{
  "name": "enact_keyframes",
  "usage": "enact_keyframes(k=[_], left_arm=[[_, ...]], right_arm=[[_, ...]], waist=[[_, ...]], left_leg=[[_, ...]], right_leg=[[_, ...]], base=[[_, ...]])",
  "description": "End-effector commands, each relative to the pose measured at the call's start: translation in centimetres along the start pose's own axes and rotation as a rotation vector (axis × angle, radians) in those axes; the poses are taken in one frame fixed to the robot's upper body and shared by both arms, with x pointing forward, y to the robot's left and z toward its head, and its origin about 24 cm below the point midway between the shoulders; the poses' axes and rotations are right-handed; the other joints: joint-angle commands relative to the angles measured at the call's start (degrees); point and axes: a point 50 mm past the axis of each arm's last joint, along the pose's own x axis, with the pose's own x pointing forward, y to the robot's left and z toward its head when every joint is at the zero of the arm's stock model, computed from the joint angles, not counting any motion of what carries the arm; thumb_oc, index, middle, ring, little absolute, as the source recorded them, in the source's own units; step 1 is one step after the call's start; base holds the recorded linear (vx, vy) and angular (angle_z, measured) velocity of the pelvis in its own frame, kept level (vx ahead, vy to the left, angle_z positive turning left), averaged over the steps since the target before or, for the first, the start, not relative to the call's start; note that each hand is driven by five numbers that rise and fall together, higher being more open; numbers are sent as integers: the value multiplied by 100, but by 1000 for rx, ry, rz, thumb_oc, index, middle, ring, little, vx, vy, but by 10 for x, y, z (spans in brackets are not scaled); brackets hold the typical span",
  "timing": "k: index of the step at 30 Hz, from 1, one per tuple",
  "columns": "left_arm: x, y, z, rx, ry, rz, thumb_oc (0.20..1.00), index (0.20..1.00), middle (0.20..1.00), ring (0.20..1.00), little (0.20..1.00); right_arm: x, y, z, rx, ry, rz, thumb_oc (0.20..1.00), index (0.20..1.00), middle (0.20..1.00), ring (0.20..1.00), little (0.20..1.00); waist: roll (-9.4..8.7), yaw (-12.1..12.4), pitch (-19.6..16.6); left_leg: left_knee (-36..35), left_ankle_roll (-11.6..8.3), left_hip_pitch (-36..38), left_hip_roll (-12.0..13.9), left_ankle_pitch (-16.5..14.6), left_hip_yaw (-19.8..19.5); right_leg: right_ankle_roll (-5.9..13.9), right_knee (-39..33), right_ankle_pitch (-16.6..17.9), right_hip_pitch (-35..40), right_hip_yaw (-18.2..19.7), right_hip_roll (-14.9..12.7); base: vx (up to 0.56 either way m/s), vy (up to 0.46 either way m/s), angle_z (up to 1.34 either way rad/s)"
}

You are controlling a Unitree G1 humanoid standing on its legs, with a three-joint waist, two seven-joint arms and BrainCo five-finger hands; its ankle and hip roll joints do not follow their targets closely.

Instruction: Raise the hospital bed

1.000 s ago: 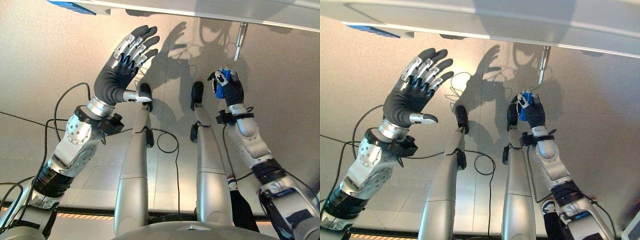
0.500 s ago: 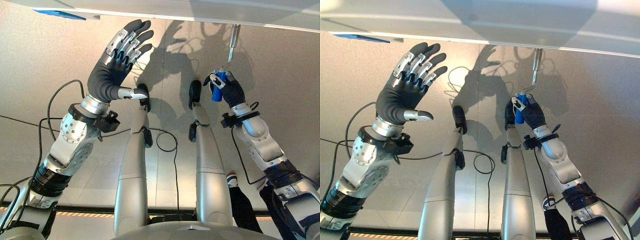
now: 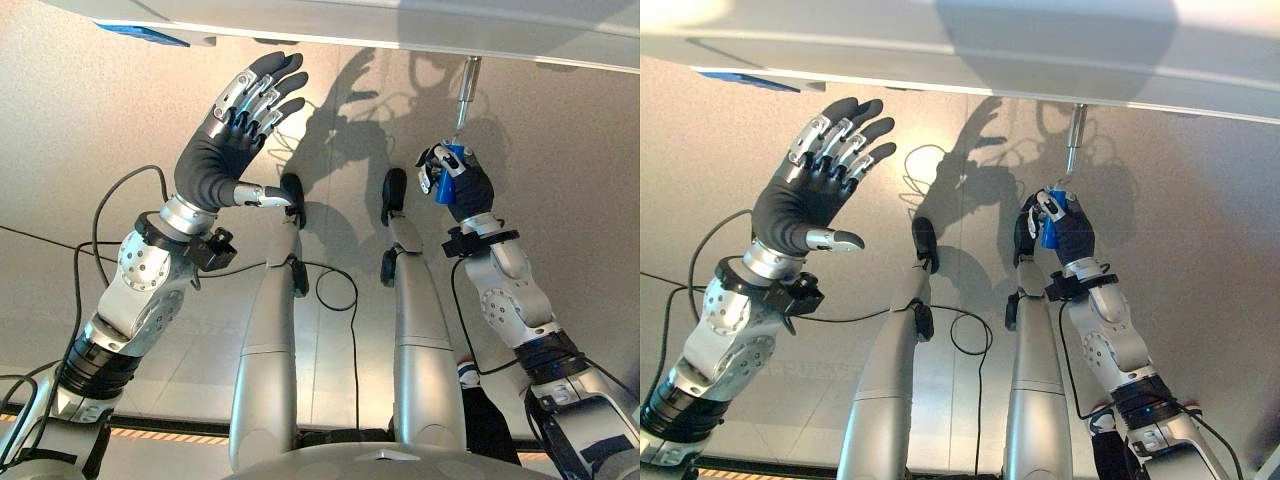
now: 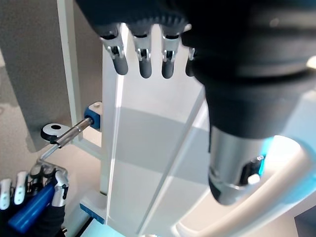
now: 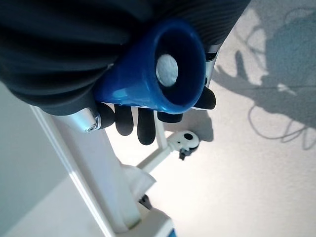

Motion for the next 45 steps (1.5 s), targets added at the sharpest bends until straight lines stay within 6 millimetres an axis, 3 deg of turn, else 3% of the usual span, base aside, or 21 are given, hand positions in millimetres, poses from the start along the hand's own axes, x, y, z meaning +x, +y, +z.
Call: enact_keyframes(k=[1, 8, 11, 16, 20, 21, 23, 25, 30, 34, 41, 45], left_arm=[[1, -11, 16, -51, -121, -28, 1000, 1000, 1000, 1000, 1000], [0, -13, 13, -75, -116, -20, 1000, 1000, 1000, 1000, 1000], [1, -11, 14, -58, -114, -26, 1000, 1000, 1000, 1000, 1000], [1, -14, 9, -66, -108, -16, 1000, 1000, 1000, 1000, 1000], [-1, -12, 8, -79, -102, -5, 1000, 1000, 1000, 1000, 1000], [1, -13, 7, -81, -104, 4, 1000, 1000, 1000, 1000, 1000], [3, -14, 6, -86, -108, 2, 1000, 1000, 1000, 1000, 1000], [5, -17, 6, -104, -116, -6, 1000, 1000, 1000, 1000, 1000], [6, -21, 4, -108, -102, -36, 1000, 1000, 1000, 1000, 1000], [8, -22, 5, -105, -97, -52, 1000, 1000, 1000, 1000, 1000], [10, -24, 3, -118, -97, -56, 1000, 1000, 1000, 1000, 1000], [10, -23, 4, -110, -103, -58, 1000, 1000, 1000, 1000, 1000]], right_arm=[[0, -24, 93, 20, -505, -86, 200, 200, 200, 200, 200], [-4, -44, 79, 88, -488, -226, 200, 200, 200, 200, 200], [-2, -35, 75, -78, -377, -132, 200, 200, 200, 200, 200], [-8, -39, 70, 76, -426, -185, 200, 200, 200, 200, 200], [-13, -54, 58, 55, -389, -313, 200, 200, 200, 200, 200], [-15, -71, 50, 2, -353, -445, 200, 200, 200, 200, 200], [-16, -78, 46, -10, -341, -500, 200, 200, 200, 200, 200], [-21, -105, 38, -94, -278, -669, 200, 200, 200, 200, 200], [-29, -137, 32, -111, -201, -805, 200, 200, 200, 200, 200], [-37, -150, 25, -140, -124, -847, 200, 200, 200, 200, 200], [-37, -155, 25, -110, -121, -861, 200, 200, 200, 200, 200], [-31, -140, 19, -119, -88, -738, 200, 200, 200, 200, 200]], waist=[[299, -218, -111], [373, -209, -111], [335, -224, -111], [384, -228, -111], [404, -230, -111], [430, -232, -111], [449, -230, -111], [530, -187, -111], [621, -121, -111], [644, -103, -111], [673, -106, -111], [651, -117, -111]], left_leg=[[197, -357, 370, 214, -382, -158], [26, -401, 496, 243, -313, -166], [-7, -401, 534, 262, -279, -156], [-100, -451, 625, 265, -221, -175], [-155, -427, 748, 272, -234, -153], [-166, -425, 760, 271, -241, -147], [-182, -423, 766, 265, -243, -153], [-255, -434, 798, 266, -229, -154], [-317, -441, 833, 266, -205, -175], [-345, -447, 846, 273, -192, -180], [-400, -460, 868, 267, -163, -200], [-419, -473, 856, 286, -136, -189]], right_leg=[[385, -374, 173, 412, -341, 208], [365, -368, 111, 441, -353, 248], [352, -380, 121, 459, -356, 271], [354, -375, 97, 504, -387, 260], [332, -346, 59, 550, -351, 297], [324, -343, 45, 553, -342, 298], [320, -348, 46, 548, -338, 295], [314, -370, 29, 546, -340, 298], [296, -329, -4, 527, -368, 304], [279, -269, -38, 513, -375, 305], [279, -256, -48, 507, -395, 296], [269, -246, -42, 485, -401, 301]], base=[[0, 0, 0], [4, -20, -2], [1, -37, -1], [2, -37, -1], [0, 0, 0], [0, 0, 0], [0, 0, 0], [0, 0, 0], [4, -6, 1], [3, -4, 1], [0, 0, 0], [0, 0, 0]])
